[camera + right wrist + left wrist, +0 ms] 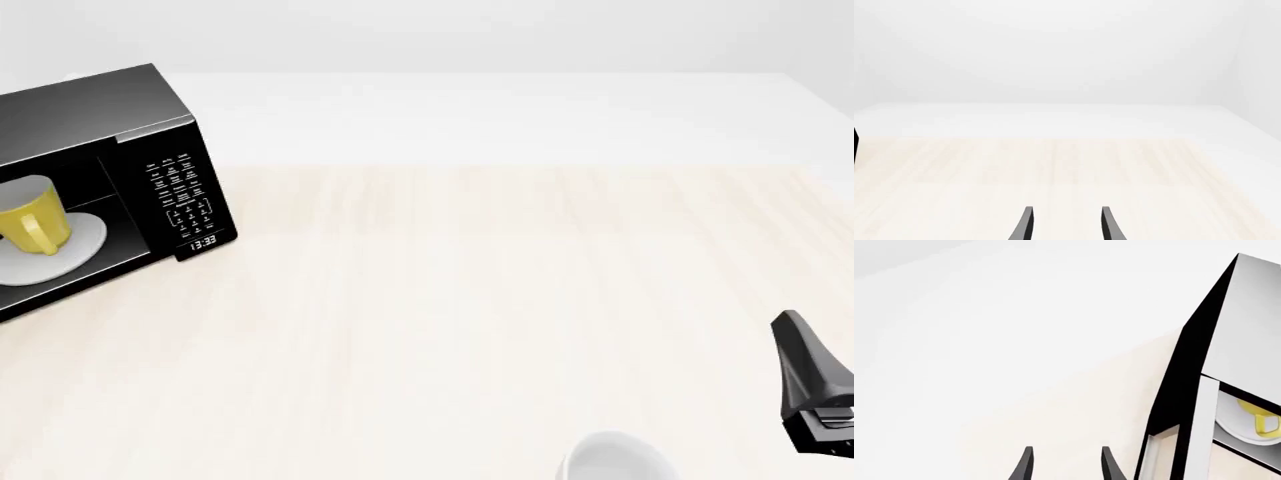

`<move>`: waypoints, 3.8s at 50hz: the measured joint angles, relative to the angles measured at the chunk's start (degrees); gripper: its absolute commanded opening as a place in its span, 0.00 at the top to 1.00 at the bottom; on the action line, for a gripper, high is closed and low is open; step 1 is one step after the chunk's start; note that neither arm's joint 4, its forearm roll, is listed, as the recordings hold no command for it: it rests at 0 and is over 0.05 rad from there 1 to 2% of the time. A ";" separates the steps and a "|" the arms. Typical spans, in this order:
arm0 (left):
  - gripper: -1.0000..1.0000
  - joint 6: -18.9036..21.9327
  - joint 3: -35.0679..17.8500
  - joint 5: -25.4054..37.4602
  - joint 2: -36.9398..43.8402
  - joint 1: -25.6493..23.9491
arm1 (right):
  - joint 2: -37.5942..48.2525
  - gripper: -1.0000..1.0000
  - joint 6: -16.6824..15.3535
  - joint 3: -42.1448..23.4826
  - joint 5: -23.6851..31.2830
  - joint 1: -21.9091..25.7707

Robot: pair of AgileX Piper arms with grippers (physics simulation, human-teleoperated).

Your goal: Put the yellow and white mug in the microwave and close it.

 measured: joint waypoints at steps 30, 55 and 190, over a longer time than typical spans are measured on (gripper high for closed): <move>0.00 0.54 1.97 -4.31 7.97 -3.50 | 0.00 0.00 0.00 0.00 0.00 0.00; 0.00 1.24 2.32 -7.45 12.90 -8.99 | 0.00 0.00 0.00 0.00 0.00 0.00; 0.00 -7.06 -4.79 -10.20 22.37 -31.70 | 0.00 0.00 0.00 0.00 0.00 0.00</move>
